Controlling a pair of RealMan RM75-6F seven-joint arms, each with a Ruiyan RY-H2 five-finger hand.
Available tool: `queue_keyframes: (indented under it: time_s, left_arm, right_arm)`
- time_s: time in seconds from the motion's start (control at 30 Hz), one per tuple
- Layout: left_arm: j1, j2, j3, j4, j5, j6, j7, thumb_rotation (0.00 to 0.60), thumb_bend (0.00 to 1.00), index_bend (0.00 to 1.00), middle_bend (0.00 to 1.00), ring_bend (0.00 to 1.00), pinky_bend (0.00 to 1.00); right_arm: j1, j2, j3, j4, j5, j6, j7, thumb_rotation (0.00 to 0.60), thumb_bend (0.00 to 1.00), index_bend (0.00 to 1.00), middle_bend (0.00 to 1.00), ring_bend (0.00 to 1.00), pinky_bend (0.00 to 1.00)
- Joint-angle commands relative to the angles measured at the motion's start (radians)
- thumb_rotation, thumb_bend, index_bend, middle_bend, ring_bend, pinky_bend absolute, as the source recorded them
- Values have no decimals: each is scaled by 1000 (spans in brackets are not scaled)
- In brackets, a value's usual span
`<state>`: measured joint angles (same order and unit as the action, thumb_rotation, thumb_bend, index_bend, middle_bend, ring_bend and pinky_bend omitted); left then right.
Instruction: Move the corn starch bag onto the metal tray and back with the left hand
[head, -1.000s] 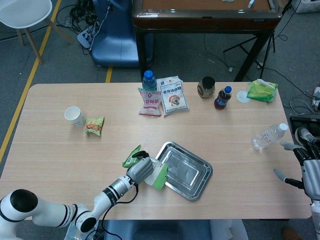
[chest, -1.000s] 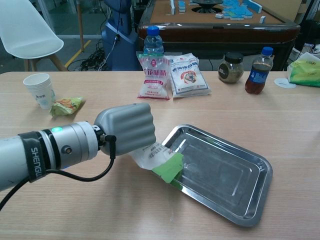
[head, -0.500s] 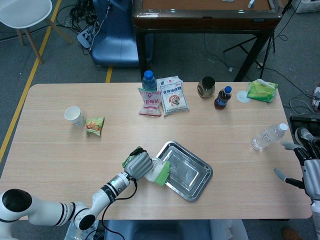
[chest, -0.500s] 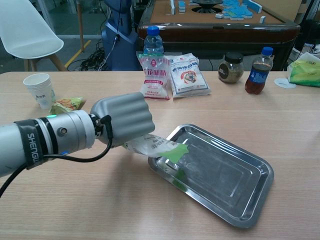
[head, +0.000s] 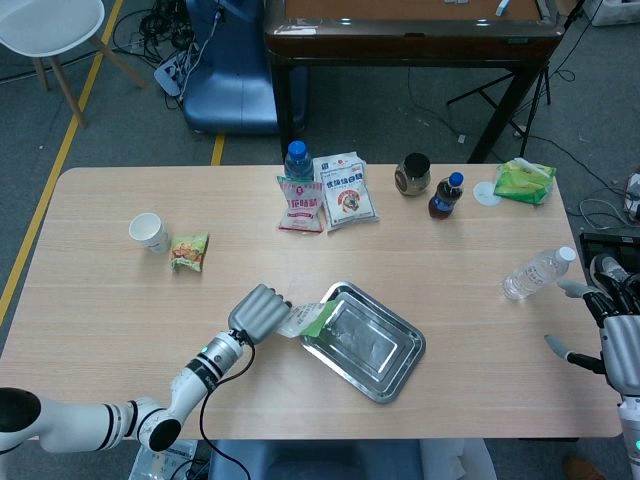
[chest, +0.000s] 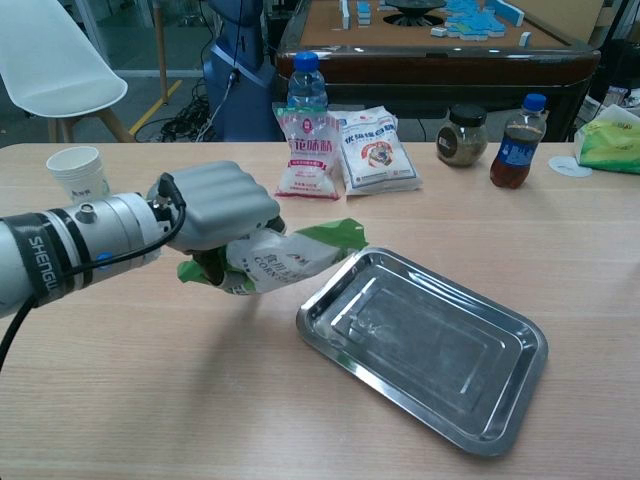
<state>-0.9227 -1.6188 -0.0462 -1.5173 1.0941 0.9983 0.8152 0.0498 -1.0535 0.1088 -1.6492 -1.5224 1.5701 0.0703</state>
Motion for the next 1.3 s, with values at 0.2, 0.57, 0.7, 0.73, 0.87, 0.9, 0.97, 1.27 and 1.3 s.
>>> queue_keyframes:
  time_s: [0.2, 0.57, 0.7, 0.73, 0.87, 0.9, 0.97, 1.27, 1.3]
  left_arm:
    - [104, -27, -41, 110, 127, 43, -426, 600, 359, 499, 602, 568, 743]
    - [162, -106, -26, 257, 266, 88, -768, 600, 359, 498, 602, 564, 749]
    - [175, -140, -20, 309, 309, 108, -861, 600, 359, 498, 602, 564, 749]
    - [178, -147, -17, 320, 317, 110, -877, 600, 359, 498, 602, 564, 749]
    - [189, -186, -15, 368, 348, 128, -958, 600, 359, 499, 602, 564, 749]
    - [191, -196, -15, 380, 354, 134, -975, 600, 359, 499, 602, 564, 749]
    - [194, -219, -16, 410, 368, 143, -1012, 600, 359, 499, 602, 564, 749]
    - [201, -284, -9, 518, 409, 156, -1116, 600, 359, 500, 602, 563, 749]
    - [201, -289, -8, 531, 416, 160, -1126, 600, 359, 500, 602, 563, 749]
  right_arm:
    - [6, 1, 1, -4, 6, -11, -2, 600, 110, 279, 364, 143, 161]
    - [8, 2, 3, -13, 11, -13, -14, 600, 110, 279, 364, 143, 161]
    - [6, 4, 3, -19, 11, -9, -20, 600, 110, 279, 364, 143, 161]
    - [5, 5, 3, -21, 11, -8, -22, 600, 110, 279, 364, 143, 161]
    - [3, 6, 2, -26, 11, -5, -26, 600, 110, 279, 364, 143, 161]
    - [3, 6, 2, -26, 11, -5, -27, 600, 110, 279, 364, 143, 161]
    - [2, 6, 2, -28, 10, -3, -28, 600, 110, 279, 364, 143, 161]
    - [-3, 9, 2, -35, 13, 4, -35, 600, 110, 278, 364, 143, 161]
    - [-3, 9, 2, -35, 12, 3, -36, 600, 110, 278, 364, 143, 161]
